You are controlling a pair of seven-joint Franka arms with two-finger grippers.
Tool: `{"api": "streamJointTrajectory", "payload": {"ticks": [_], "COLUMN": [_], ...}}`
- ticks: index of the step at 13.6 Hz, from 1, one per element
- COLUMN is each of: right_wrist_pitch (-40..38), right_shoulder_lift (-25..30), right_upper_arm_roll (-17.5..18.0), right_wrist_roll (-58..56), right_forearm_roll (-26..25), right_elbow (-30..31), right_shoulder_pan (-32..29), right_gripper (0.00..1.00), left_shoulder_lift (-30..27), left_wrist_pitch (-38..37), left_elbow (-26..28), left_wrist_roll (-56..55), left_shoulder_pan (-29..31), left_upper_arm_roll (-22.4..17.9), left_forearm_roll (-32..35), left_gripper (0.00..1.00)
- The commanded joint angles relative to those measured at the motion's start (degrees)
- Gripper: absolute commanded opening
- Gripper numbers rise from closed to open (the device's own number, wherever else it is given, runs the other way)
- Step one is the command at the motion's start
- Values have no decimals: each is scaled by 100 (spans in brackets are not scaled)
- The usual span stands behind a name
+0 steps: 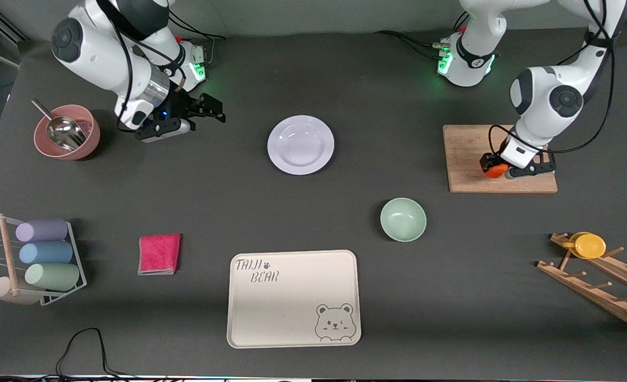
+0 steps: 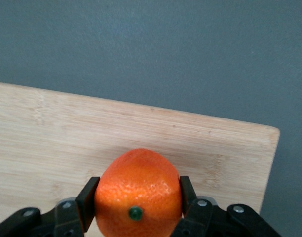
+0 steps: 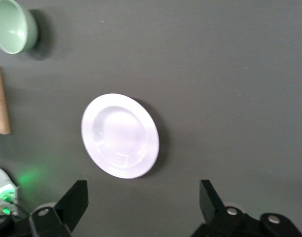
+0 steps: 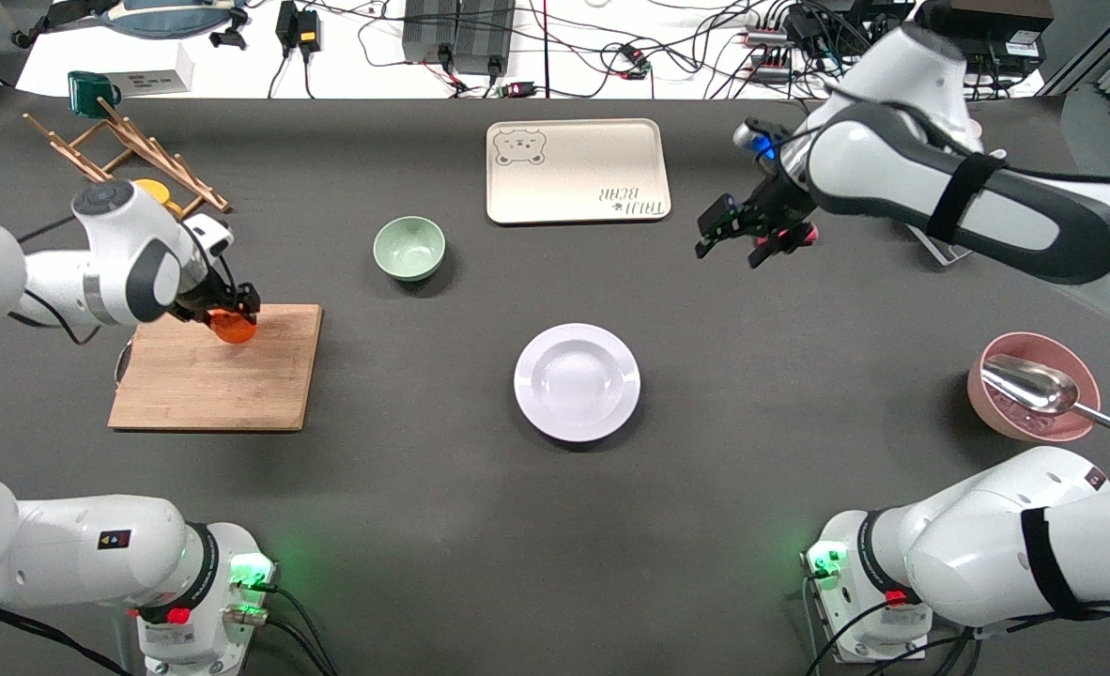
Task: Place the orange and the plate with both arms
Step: 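Grasp the orange with the left gripper while the right gripper reaches the plate, then lift the orange with the left gripper and carry it over the plate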
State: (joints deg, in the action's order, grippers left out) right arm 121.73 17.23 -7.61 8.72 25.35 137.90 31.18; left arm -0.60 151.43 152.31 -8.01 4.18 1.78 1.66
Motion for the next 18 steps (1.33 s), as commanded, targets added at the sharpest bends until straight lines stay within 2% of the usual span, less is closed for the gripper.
{"api": "streamJointTrajectory", "payload": {"ticks": [1, 3, 5, 6, 8, 10, 12, 14, 16, 18], "right_wrist_pitch": [771, 904, 1071, 1107, 1107, 1090, 1054, 897, 406, 2], "right_shoulder_lift": [9, -298, -588, -772, -1185, -1581, -1915, -2170, -2495, -2829], "right_upper_arm_roll": [14, 5, -4, 5, -4, 5, 5, -4, -56, -74], "right_wrist_roll": [-1333, -2388, -3232, -3698, -4796, -5755, -6407, -6917, -7400, -7770], "right_forearm_roll": [1326, 2565, 3524, 3973, 4904, 5784, 6462, 6902, 7271, 7413], "right_elbow": [799, 1010, 1160, 1213, 1274, 1301, 1301, 1292, 1292, 1292], "right_shoulder_pan": [-94, -103, -103, -94, -94, -94, -94, -103, -225, -366], "right_gripper": [100, 100, 100, 100, 100, 100, 100, 100, 100, 100], "left_shoulder_lift": [-791, -1204, -1355, -1355, -1347, -1364, -1338, -1111, -751, -399], "left_wrist_pitch": [-1557, -2692, -3712, -3987, -4008, -4016, -3990, -3859, -3674, -3123], "left_elbow": [-594, -1104, -1675, -1913, -2082, -2100, -2310, -2634, -2960, -3032], "left_wrist_roll": [-52, -52, -52, -78, -271, -945, -1691, -3015, -4203, -5337], "left_shoulder_pan": [-92, -312, -514, -645, -979, -1138, -1305, -1341, -1350, -1358], "left_upper_arm_roll": [67, 76, 76, 85, 251, 549, 1128, 2075, 2763, 3256], "left_forearm_roll": [19, -86, -768, -1077, -1281, -1553, -1651, -1651, -1590, -1546], "left_gripper": [0, 0, 0, 0, 0, 0, 0, 0, 0, 0]}}
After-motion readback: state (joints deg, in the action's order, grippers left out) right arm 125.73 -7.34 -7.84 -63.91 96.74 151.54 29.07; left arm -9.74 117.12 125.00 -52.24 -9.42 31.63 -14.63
